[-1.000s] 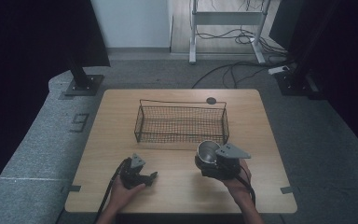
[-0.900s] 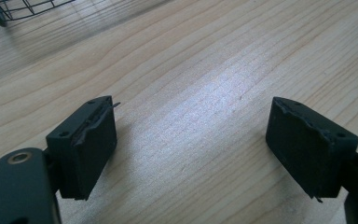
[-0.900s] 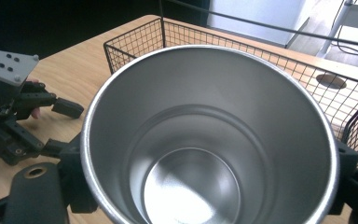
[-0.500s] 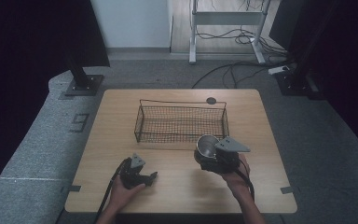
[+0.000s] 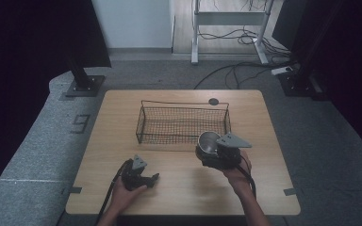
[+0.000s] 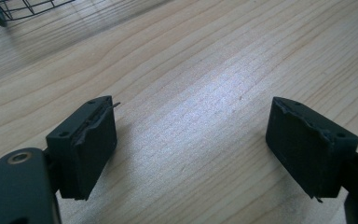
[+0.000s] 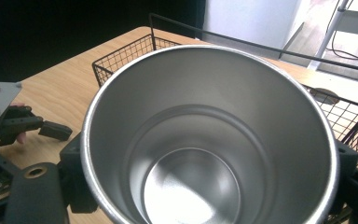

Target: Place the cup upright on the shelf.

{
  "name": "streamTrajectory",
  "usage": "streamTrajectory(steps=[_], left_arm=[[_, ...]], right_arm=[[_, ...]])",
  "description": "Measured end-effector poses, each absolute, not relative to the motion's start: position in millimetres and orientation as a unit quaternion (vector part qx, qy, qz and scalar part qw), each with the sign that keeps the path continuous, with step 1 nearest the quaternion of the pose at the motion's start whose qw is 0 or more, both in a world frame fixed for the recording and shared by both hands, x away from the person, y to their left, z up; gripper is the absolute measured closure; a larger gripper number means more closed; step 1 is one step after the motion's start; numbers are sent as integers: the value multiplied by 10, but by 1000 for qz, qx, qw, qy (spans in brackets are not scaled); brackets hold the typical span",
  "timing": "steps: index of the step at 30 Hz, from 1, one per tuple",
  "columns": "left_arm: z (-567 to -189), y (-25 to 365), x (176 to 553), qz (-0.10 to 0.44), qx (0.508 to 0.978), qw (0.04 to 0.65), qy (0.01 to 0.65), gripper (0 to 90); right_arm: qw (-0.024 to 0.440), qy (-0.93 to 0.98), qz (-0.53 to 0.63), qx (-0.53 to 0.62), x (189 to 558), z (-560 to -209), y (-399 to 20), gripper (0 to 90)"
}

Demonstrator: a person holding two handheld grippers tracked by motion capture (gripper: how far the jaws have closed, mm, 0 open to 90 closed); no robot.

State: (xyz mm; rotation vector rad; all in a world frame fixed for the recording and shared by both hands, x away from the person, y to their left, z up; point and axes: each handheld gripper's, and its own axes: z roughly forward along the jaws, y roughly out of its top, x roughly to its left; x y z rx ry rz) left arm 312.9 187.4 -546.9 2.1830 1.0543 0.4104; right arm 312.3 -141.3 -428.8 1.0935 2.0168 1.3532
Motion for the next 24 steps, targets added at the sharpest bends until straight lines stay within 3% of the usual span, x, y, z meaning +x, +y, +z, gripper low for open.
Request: streamTrajectory(steps=[24], left_arm=[[-5470,1874,3130,158,836,335,404,163]], right_arm=[[235,740,490,397,3381,-4097,-1336,182]])
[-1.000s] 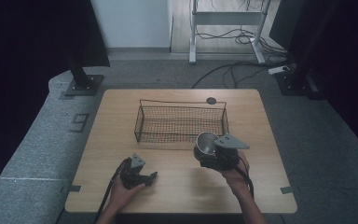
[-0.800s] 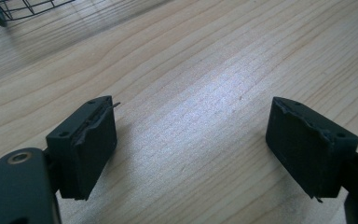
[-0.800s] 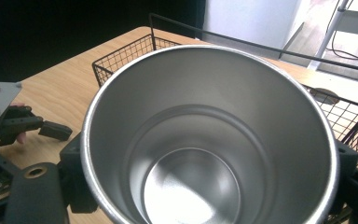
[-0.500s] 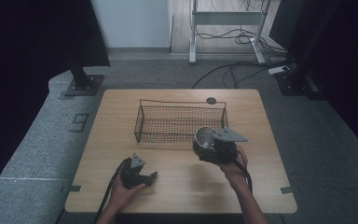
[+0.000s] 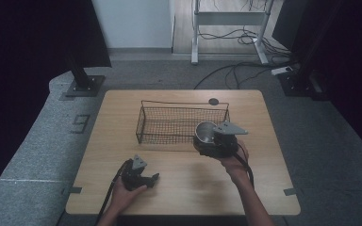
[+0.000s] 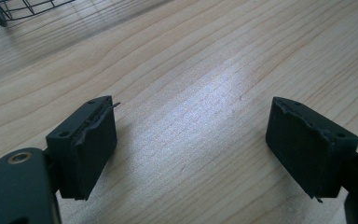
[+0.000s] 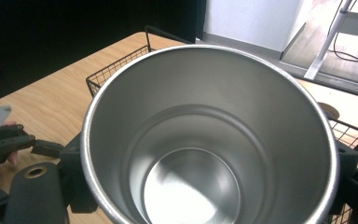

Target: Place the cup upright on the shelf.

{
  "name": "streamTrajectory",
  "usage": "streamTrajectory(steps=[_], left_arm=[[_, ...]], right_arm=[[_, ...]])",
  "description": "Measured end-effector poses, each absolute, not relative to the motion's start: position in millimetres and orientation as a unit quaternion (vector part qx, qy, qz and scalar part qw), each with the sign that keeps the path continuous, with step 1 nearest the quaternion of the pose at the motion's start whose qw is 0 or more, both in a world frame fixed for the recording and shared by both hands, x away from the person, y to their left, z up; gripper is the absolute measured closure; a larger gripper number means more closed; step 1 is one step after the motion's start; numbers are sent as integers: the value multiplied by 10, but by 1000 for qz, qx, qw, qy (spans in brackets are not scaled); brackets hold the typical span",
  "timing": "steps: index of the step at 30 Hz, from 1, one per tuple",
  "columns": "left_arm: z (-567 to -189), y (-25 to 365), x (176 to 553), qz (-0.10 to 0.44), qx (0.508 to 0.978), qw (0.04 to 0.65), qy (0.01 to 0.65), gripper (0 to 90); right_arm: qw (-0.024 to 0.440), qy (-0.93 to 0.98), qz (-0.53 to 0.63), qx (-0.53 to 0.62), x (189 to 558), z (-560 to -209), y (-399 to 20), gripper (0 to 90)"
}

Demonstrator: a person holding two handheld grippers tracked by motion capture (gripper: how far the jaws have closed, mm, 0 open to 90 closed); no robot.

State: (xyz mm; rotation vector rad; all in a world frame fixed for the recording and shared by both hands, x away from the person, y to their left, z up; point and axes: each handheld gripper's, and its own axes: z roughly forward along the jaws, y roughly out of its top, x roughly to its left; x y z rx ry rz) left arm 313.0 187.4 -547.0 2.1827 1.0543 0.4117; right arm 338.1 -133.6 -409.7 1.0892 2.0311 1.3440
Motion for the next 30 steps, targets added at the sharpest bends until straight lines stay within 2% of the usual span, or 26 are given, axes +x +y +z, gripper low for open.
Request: streamTrajectory(steps=[30], left_arm=[[-5470,1874,3129,158,836,335,404,163]], right_arm=[[238,740,479,407,3632,-4050,-1222,182]])
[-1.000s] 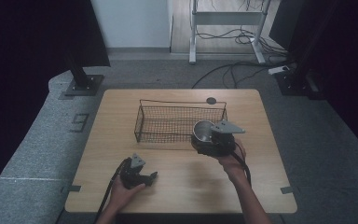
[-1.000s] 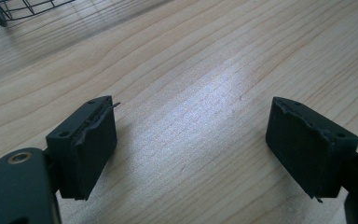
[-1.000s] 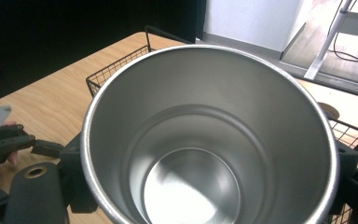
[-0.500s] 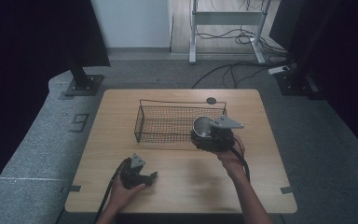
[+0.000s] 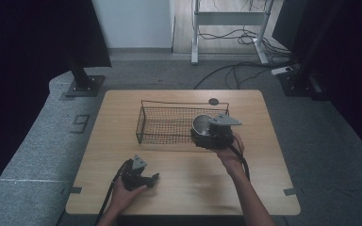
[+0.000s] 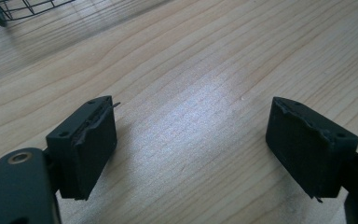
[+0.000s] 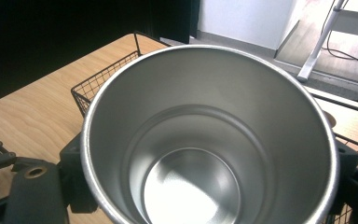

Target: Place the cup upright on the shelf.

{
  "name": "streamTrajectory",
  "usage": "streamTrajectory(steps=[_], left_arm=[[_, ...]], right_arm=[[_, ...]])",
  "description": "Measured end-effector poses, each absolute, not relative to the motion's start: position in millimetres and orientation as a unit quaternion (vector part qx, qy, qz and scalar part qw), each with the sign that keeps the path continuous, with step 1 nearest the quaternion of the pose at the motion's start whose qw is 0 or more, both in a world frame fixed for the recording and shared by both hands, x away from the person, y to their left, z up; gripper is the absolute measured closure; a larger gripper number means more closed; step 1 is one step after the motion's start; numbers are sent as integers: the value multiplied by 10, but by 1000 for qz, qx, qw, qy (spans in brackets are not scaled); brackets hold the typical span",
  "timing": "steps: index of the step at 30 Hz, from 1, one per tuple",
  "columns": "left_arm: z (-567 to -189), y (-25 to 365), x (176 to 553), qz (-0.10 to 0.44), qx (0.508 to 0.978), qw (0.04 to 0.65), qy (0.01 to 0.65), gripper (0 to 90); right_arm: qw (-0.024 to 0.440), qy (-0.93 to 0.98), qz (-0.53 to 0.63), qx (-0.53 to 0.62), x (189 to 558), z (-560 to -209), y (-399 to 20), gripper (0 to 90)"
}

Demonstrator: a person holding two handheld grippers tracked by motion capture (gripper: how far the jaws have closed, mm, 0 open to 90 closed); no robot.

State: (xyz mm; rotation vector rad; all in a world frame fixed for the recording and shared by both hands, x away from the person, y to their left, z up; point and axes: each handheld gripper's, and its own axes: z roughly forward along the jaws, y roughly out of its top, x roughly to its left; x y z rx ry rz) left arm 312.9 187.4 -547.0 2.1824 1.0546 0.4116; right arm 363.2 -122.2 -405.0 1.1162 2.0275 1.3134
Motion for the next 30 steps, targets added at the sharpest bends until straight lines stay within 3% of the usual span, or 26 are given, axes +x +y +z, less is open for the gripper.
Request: streamTrajectory(steps=[30], left_arm=[[-5470,1873,3129,157,836,335,404,163]], right_arm=[[238,735,467,431,3944,-4087,-1219,182]])
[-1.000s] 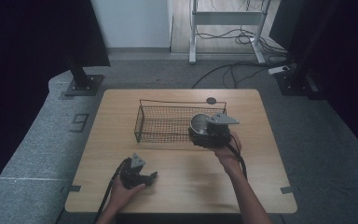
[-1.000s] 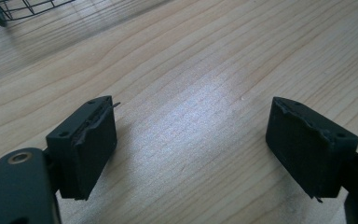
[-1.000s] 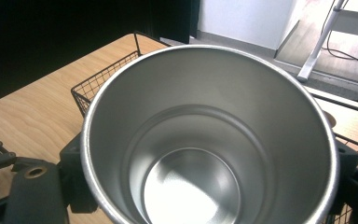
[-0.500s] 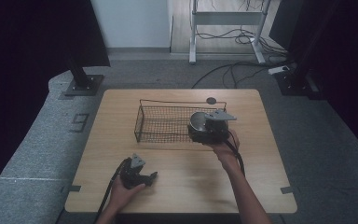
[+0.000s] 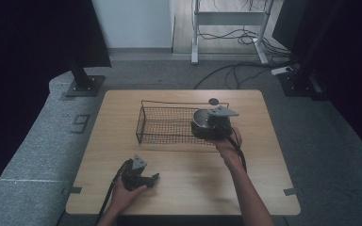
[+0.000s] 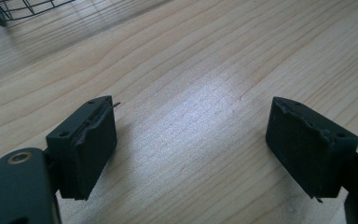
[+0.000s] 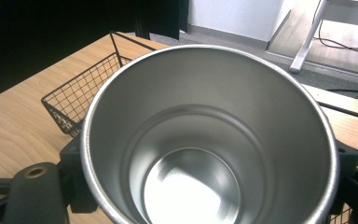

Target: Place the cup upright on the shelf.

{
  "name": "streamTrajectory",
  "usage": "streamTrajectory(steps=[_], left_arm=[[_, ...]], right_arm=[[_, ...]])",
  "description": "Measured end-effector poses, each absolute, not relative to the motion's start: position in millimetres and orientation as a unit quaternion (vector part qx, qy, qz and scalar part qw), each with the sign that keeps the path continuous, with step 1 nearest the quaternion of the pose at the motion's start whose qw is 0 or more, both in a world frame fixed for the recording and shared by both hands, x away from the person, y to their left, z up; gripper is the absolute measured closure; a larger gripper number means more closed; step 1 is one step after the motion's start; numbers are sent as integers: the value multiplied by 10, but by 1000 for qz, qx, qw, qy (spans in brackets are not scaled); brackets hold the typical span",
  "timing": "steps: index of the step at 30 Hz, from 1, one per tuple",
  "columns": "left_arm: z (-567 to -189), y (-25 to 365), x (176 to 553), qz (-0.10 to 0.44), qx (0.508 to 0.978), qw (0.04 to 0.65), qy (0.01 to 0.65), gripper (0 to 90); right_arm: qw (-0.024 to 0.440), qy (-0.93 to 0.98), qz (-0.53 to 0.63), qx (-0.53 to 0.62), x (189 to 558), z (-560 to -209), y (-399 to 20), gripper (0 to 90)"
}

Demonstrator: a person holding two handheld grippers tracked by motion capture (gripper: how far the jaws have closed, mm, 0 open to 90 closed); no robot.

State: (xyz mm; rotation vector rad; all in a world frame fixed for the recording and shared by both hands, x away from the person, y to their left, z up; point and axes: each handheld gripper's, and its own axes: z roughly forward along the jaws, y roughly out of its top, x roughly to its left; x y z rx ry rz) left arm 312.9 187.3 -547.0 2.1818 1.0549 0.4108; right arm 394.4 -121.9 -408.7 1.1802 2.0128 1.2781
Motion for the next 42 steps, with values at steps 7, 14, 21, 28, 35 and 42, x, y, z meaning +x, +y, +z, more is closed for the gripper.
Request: streamTrajectory(steps=[7,14,21,28,35,42], left_arm=[[-5470,1873,3129,157,836,335,405,163],[-5470,1873,3129,157,836,335,405,163],[-5470,1873,3129,157,836,335,405,163],[-5470,1873,3130,157,836,336,405,163],[-5472,1872,3130,158,836,336,405,163],[-5472,1872,3130,158,836,336,404,161]], right_arm=[[238,736,462,434,4015,-4076,-1209,182],[238,737,459,435,4088,-4076,-1189,182],[235,737,452,444,4189,-4095,-1197,182],[234,737,447,450,4282,-4090,-1200,182],[237,738,436,457,4394,-4105,-1201,182],[235,735,434,465,4483,-4114,-1203,182]])
